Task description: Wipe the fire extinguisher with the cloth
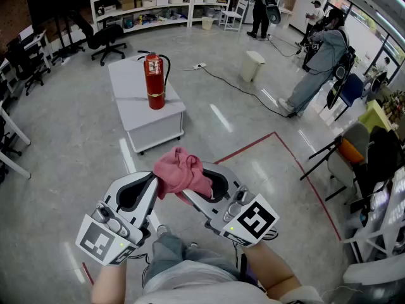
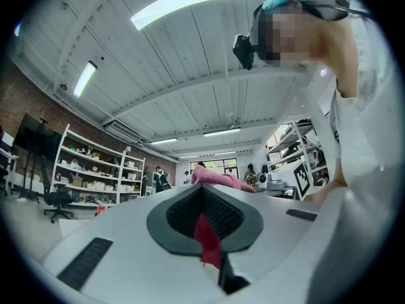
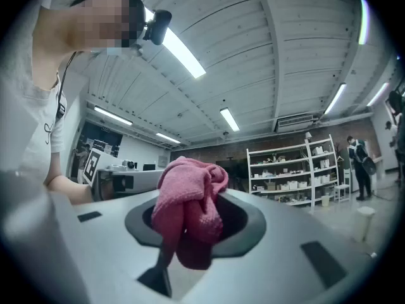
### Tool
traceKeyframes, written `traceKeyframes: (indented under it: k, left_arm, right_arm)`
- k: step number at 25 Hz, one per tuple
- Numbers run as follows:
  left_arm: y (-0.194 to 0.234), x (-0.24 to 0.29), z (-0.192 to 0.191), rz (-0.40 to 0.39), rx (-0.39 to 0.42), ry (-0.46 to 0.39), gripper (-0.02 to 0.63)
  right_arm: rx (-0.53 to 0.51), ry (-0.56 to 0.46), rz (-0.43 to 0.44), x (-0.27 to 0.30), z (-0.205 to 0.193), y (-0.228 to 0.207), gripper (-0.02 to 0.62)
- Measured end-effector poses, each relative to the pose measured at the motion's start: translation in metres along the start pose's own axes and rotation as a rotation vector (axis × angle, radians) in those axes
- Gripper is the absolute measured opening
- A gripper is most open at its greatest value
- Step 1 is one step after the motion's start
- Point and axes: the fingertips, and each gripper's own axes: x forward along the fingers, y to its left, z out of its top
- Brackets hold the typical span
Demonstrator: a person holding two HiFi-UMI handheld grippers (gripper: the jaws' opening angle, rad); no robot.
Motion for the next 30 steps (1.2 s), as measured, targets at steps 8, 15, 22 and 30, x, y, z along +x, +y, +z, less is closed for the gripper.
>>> traceKeyframes:
  k: [8,15,22,30]
  left_arm:
    - [0.013,0.005,-0.001,-0.013,-0.005,0.003,0.009]
    - [0.022,0.011,-0.012,-0.021,-0.019,0.009,0.009]
    - [0.061,0.017,-0.012,-0.015,-0.011,0.019,0.009]
    - [0.172,0.022,-0.007,-0.026,0.007,0.015,0.009]
  right_arm:
    - [0.0,0.0,-0.009,0.012,-0.001,-0.006,0.143]
    - [0.007,0.011,-0.013,0.018,-0.012,-0.013,0.143]
    - [-0.036,0.008,-0.021,0.054,-0.011,-0.027,0.144]
    - [-0.037,0.034,-0.044,0.158,-0.015,-0.068,0.143]
